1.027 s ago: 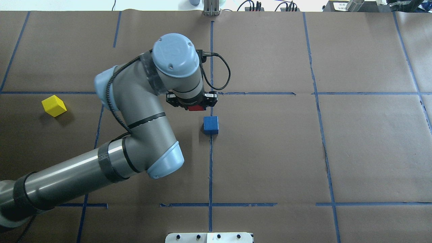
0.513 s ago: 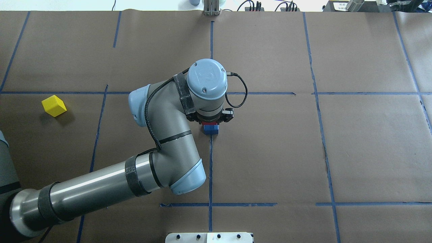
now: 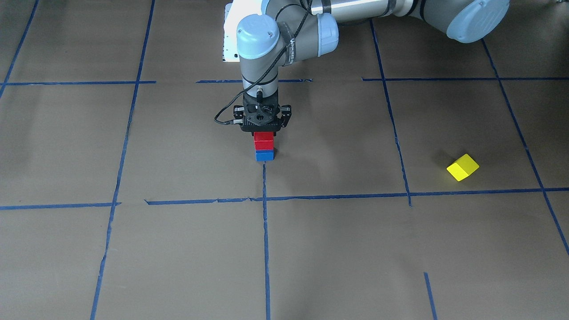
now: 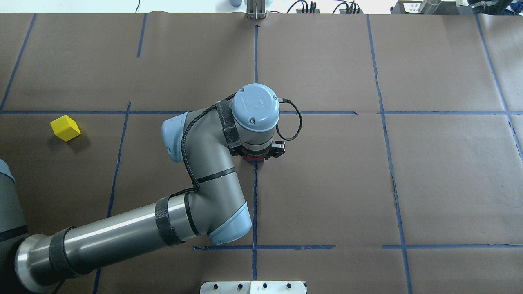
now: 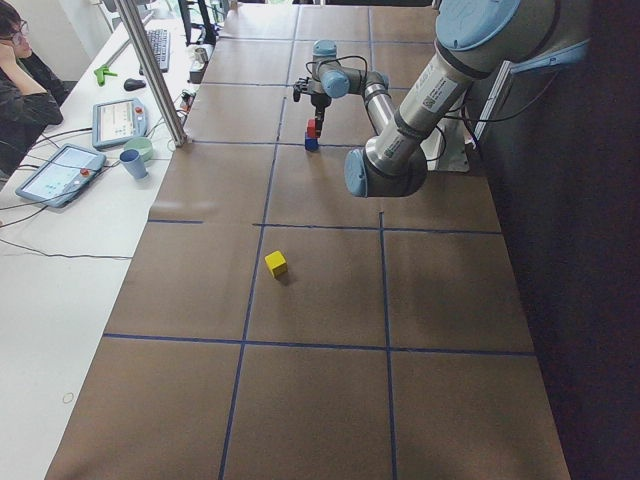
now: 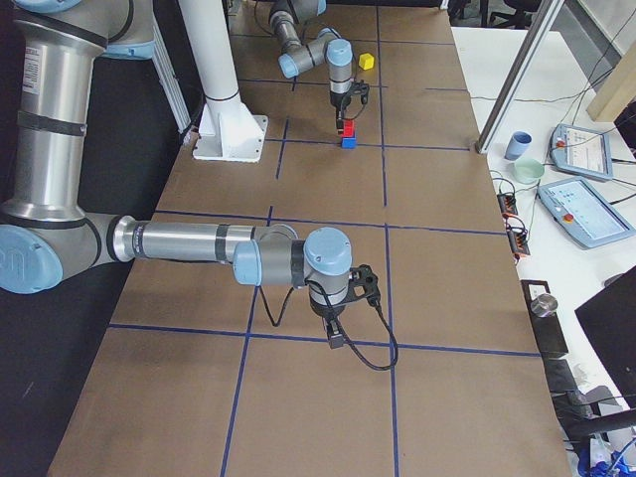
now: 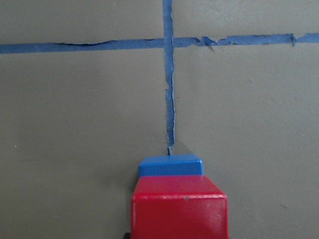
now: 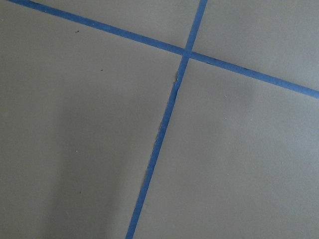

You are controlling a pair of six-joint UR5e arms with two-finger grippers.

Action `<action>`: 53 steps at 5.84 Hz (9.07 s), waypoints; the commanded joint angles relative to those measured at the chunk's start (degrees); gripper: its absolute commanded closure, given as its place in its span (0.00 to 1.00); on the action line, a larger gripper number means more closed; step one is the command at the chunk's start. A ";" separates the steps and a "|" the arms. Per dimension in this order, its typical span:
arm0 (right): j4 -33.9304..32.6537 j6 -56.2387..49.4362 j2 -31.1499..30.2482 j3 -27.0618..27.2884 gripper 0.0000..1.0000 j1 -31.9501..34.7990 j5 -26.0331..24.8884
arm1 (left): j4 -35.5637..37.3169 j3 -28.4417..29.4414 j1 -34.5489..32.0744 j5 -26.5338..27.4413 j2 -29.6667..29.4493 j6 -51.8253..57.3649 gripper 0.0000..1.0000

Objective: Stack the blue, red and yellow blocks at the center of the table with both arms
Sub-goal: 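Lower the red cube onto the blue cube and open the left gripper, then raise the left gripper and move it to the yellow cube, then lower the left gripper onto the yellow cube and close it, then carry the yellow cube with the left gripper above the red cube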

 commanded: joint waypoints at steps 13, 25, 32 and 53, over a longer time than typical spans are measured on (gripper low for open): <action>0.00 0.00 -0.01 0.00 0.01 0.00 -0.06 | -1.78 1.61 -0.74 -0.28 -0.08 -2.48 0.33; -0.09 0.00 -0.01 -0.18 0.01 0.00 0.12 | -12.74 -11.76 -36.58 -27.25 41.54 78.71 0.00; -0.09 0.00 -0.18 -0.18 0.01 0.00 0.03 | -30.09 0.47 -33.37 -27.26 42.63 77.50 0.00; -0.09 0.00 -0.18 -0.35 0.01 0.00 0.12 | 3.75 -1.11 -4.96 -6.08 -2.54 -3.89 0.98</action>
